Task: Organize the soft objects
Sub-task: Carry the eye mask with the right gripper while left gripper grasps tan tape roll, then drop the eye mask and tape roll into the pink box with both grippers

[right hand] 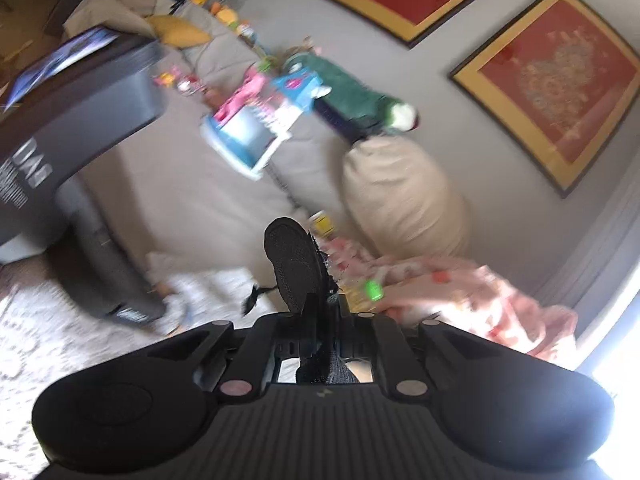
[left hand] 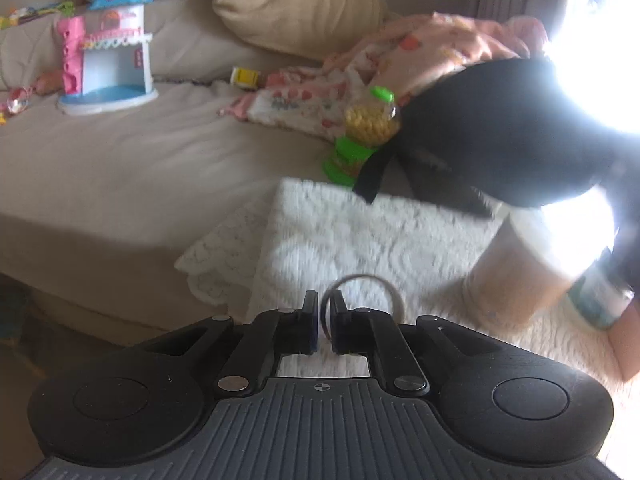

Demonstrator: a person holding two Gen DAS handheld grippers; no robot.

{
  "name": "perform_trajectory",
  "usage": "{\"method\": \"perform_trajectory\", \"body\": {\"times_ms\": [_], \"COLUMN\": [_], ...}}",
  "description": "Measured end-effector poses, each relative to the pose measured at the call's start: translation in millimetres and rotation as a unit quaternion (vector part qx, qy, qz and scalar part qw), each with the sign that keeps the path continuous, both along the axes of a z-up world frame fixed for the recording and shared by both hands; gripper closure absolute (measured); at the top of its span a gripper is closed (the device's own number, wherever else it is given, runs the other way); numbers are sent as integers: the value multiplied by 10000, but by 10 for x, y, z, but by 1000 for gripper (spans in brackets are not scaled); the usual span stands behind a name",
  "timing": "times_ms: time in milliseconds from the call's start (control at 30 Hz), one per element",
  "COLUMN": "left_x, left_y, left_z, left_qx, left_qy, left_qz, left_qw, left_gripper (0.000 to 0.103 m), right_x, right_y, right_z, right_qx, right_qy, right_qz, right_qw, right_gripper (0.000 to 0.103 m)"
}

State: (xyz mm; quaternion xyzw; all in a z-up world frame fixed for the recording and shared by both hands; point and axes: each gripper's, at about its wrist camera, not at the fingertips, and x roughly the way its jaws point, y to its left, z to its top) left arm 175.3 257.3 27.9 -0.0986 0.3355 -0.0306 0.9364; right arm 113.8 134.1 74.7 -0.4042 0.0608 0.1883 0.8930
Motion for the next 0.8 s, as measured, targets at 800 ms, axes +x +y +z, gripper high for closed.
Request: {"method": "perform_trajectory", "body": {"times_ms": [800], "left_x": [167], "left_y": [-1948], "left_z": [1373], "left_qx": [793], "left_qy": [-1151], "left_qz": [-1308], "left_qw": [9815], "left_gripper": [95], "right_x": [-259], "right_y": [-2292], "right_z": [858], "right_qx": [329], "right_qy": [-1598], "right_qz": [-1177], "right_qw": [9796], "right_gripper": [96]}}
